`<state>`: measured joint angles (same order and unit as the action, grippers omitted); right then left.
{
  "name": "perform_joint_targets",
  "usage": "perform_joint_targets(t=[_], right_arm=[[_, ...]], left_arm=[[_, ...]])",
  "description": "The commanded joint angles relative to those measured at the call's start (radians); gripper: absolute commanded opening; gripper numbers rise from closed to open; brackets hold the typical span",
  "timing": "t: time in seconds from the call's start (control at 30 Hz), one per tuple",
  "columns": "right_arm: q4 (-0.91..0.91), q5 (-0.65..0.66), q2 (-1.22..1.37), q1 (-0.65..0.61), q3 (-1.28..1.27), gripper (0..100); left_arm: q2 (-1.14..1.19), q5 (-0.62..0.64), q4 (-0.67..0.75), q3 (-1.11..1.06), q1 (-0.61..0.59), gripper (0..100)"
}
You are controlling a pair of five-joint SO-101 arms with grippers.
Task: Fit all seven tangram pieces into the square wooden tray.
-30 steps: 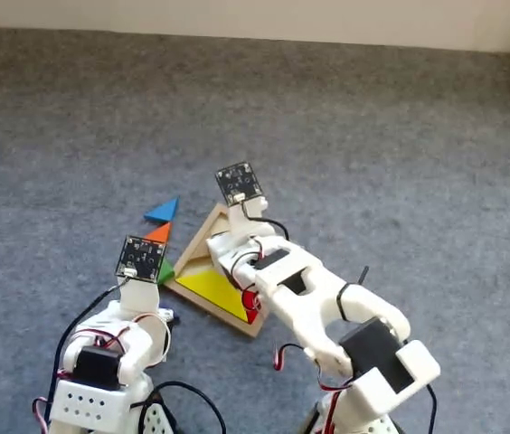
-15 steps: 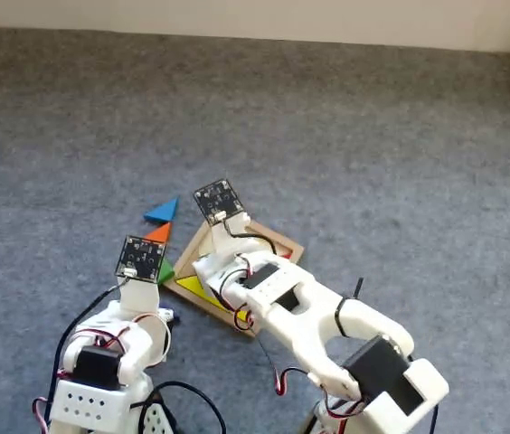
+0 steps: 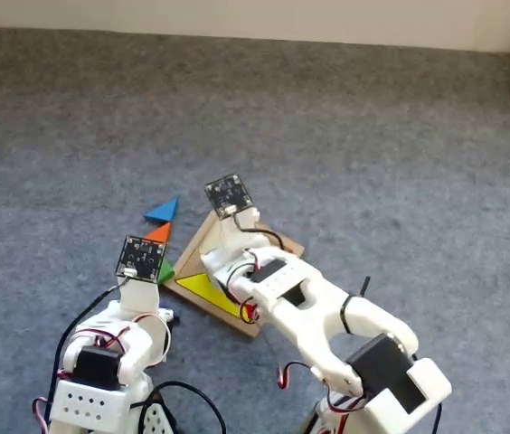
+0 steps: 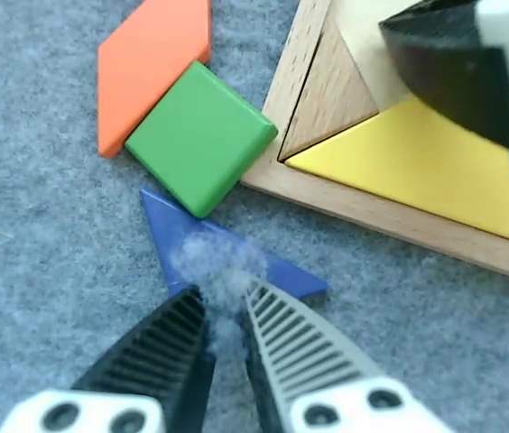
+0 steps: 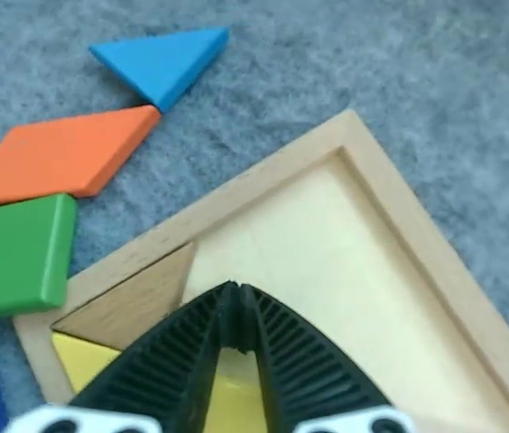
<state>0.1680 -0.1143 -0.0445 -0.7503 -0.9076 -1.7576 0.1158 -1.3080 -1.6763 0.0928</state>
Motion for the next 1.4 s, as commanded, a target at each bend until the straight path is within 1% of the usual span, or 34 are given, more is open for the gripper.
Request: perform_joint_targets(t=[0.0,0.1,0.2,0.33,0.9,1.07,1.2,1.37], right_arm=[[0.008,0.008,-0.054,0.047,0.016,0.5],[0.008,0.008,-0.059,0.062,0.016,0.5],[0.008,0.008,-0.134,0.062,0.007,0.5],[0.053,0.008,-0.312,0.065,-0.067,0.5],[0.053,0.009,-1.03,0.209,-0.42,0.5],[0.053,0.009,-1.254,0.232,-0.515,0.5],[0.053,0.009,-1.389,0.229,-0.578,0.5],[0.053,0.009,-1.477,0.232,-0.615,0.5]], left_arm=[[-0.039,0.011,-0.005,-0.021,-0.002,2],[-0.039,0.011,-0.005,-0.021,-0.002,2],[-0.039,0.011,-0.005,-0.021,-0.002,2],[-0.039,0.011,-0.005,-0.021,-0.002,2],[-0.039,0.011,-0.005,-0.021,-0.002,2],[-0.039,0.011,-0.005,-0.021,-0.002,2],[-0.039,0.011,-0.005,-0.021,-0.002,2],[-0.039,0.011,-0.005,-0.021,-0.002,2]])
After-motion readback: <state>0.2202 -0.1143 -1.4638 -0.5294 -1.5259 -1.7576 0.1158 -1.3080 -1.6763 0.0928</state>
